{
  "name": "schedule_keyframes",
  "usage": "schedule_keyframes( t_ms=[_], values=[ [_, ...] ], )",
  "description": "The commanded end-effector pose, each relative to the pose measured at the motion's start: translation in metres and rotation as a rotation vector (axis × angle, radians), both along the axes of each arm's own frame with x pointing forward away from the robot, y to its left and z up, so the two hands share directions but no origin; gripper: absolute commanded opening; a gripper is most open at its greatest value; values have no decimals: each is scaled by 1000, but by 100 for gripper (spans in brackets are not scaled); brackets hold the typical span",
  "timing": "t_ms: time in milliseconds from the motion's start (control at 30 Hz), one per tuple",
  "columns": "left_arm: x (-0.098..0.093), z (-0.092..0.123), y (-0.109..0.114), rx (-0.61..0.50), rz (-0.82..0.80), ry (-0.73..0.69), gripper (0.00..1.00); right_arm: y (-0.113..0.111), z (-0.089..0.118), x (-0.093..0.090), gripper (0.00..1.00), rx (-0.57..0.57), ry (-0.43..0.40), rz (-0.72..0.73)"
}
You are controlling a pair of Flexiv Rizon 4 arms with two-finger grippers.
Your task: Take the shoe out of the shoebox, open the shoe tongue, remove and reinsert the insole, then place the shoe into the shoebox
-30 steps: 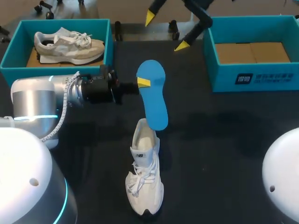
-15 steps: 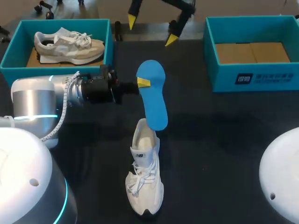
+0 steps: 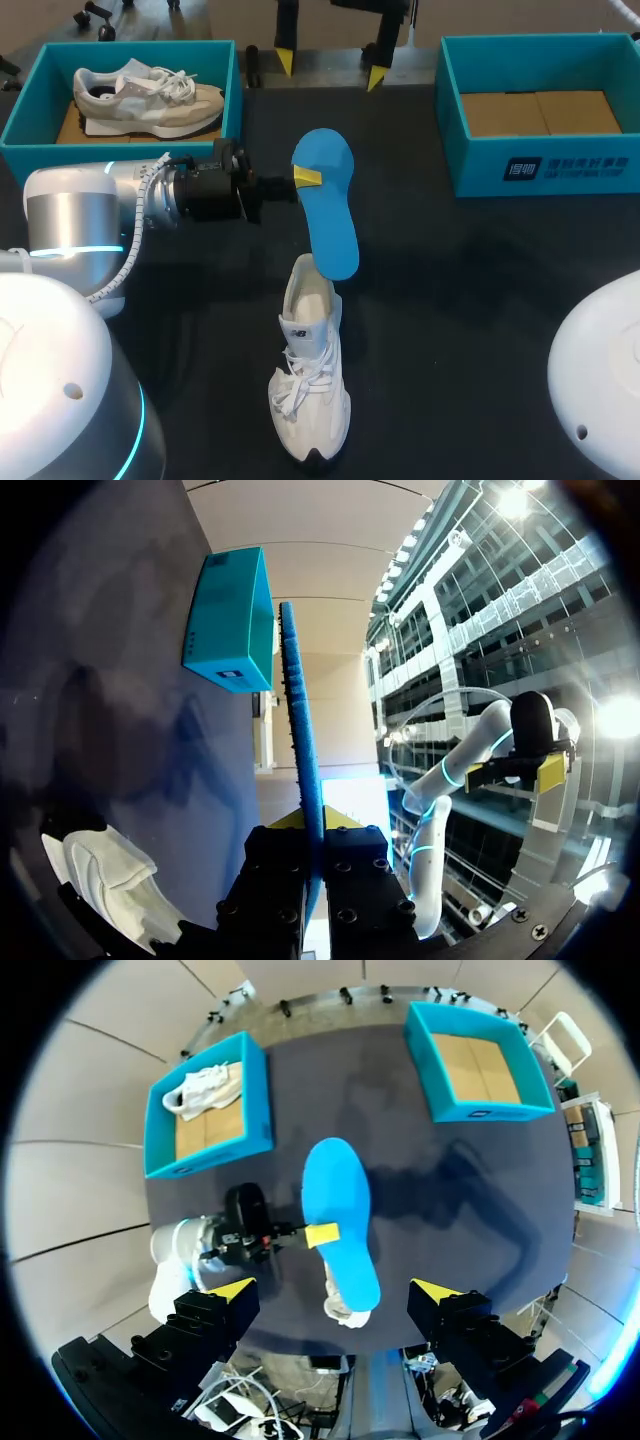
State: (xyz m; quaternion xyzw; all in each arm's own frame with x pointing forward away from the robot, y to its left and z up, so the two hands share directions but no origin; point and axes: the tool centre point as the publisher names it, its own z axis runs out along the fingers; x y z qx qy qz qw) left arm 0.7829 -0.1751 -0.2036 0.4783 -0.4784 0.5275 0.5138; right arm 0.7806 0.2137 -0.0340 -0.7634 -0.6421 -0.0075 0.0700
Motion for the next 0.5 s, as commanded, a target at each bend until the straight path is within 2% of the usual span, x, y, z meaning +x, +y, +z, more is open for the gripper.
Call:
schedule_keyframes(
  t_ms=[33,233,367,500],
  values=[
    [-1,0,0,1,2,-1,0,-3,1,-3,100,-13,-13,7],
    [-1,0,0,1,2,-1,0,-4,-3,-7,100,44,-29,61],
    [-1,0,0,1,2,-1,0,-11,-10,-9,100,248,-68,30],
    [-1,0,0,1,2,-1,0,-14,-18,-7,100,408,-64,18]
  ],
)
